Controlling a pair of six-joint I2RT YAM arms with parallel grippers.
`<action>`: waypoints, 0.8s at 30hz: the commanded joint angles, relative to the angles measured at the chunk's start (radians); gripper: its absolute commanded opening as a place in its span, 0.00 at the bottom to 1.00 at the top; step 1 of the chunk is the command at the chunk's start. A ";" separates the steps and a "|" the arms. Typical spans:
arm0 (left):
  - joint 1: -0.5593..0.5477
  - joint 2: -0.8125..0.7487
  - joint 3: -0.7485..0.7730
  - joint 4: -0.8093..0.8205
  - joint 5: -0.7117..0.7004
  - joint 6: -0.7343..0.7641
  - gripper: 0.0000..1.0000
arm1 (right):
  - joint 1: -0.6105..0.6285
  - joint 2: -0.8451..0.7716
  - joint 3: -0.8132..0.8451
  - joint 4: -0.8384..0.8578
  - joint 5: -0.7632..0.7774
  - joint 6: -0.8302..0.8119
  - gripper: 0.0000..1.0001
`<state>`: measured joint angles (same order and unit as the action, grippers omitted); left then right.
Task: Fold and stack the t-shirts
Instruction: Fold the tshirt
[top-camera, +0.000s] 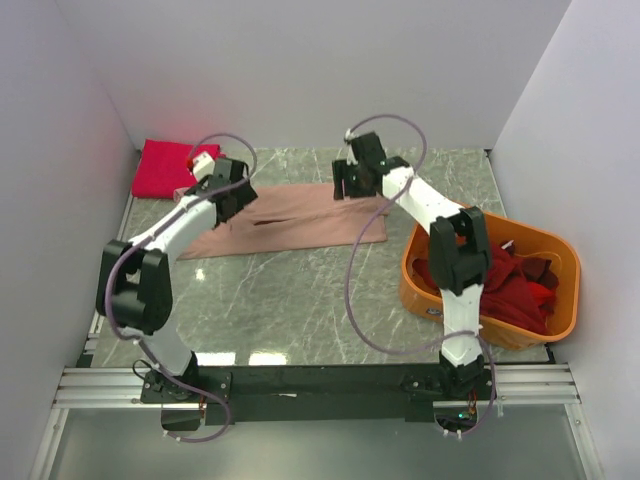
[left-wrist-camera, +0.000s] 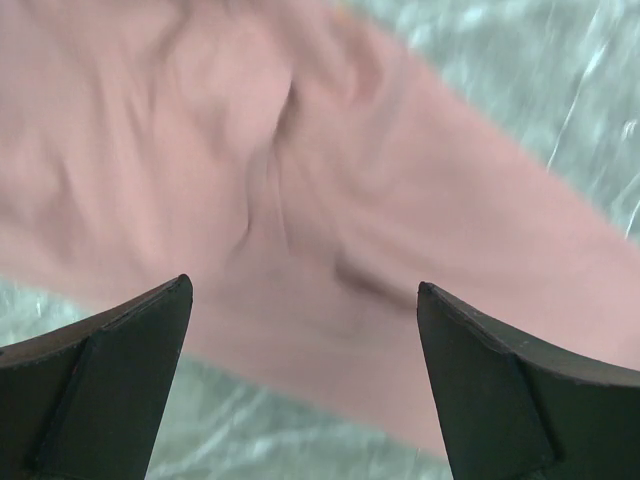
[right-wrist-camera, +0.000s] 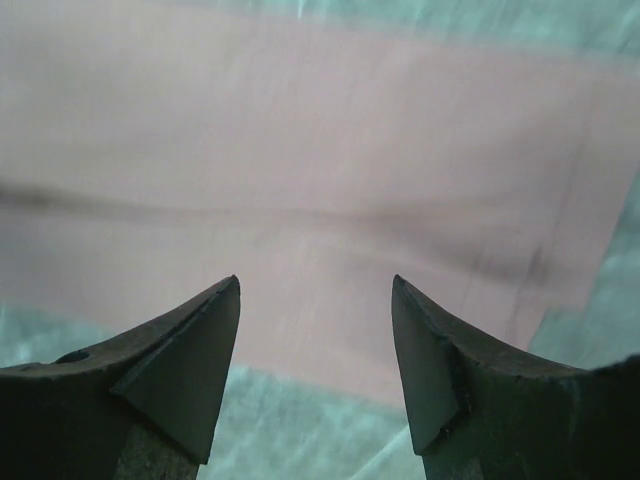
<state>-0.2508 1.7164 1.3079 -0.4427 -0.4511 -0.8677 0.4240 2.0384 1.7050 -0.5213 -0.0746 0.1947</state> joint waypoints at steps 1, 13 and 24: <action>0.004 -0.081 -0.111 0.021 -0.006 -0.100 0.99 | -0.050 0.153 0.206 -0.074 -0.025 0.020 0.69; 0.074 0.181 0.109 -0.013 -0.060 -0.044 0.99 | -0.050 0.407 0.457 -0.192 -0.079 0.032 0.69; 0.048 0.332 0.145 -0.053 -0.026 -0.059 0.99 | -0.027 0.078 -0.166 -0.057 -0.071 0.095 0.69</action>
<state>-0.1757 2.0796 1.4811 -0.4786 -0.5022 -0.9127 0.3763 2.2063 1.7092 -0.5346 -0.1444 0.2478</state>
